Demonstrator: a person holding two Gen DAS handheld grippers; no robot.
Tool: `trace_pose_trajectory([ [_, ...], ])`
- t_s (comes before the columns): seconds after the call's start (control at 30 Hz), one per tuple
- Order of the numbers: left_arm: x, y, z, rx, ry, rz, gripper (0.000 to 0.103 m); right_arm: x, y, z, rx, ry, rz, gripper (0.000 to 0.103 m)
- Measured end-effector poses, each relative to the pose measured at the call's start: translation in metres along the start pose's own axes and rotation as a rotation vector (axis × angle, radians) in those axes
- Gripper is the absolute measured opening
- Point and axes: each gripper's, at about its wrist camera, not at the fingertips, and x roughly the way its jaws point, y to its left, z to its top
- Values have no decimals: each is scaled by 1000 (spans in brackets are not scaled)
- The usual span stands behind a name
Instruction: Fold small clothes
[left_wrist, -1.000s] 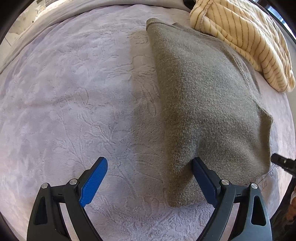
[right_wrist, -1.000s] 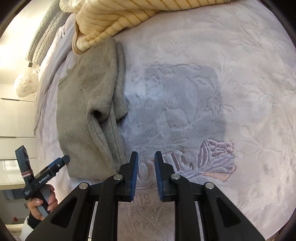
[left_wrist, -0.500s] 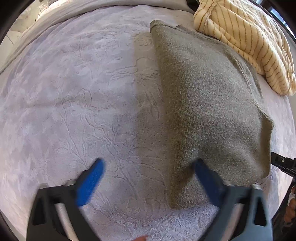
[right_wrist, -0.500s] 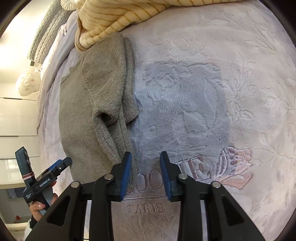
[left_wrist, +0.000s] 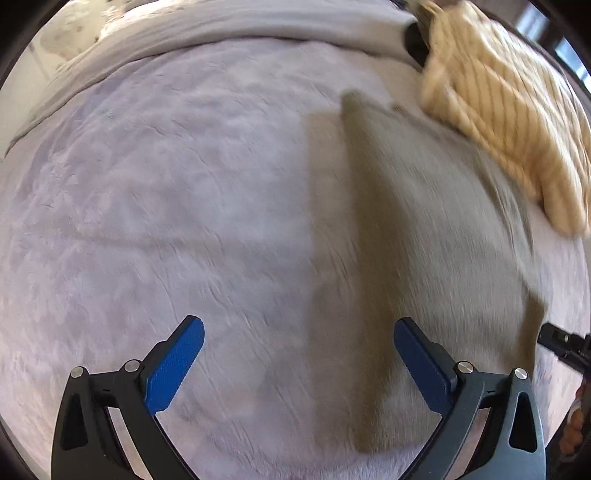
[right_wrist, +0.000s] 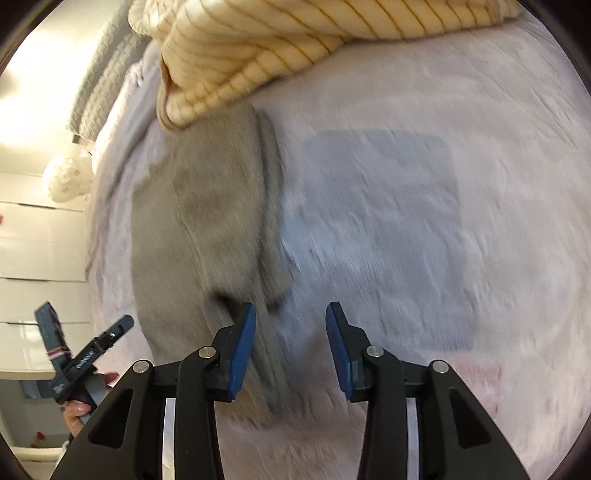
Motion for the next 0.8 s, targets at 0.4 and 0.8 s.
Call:
trace_pose_trajectory([
  [0.4,47,-2,50,-97,21,-236,103,34,7,65,23,12,129,54],
  [0.8,78,-33,62,-65,96,-405,103,53,-13,70,16,95,255,56],
])
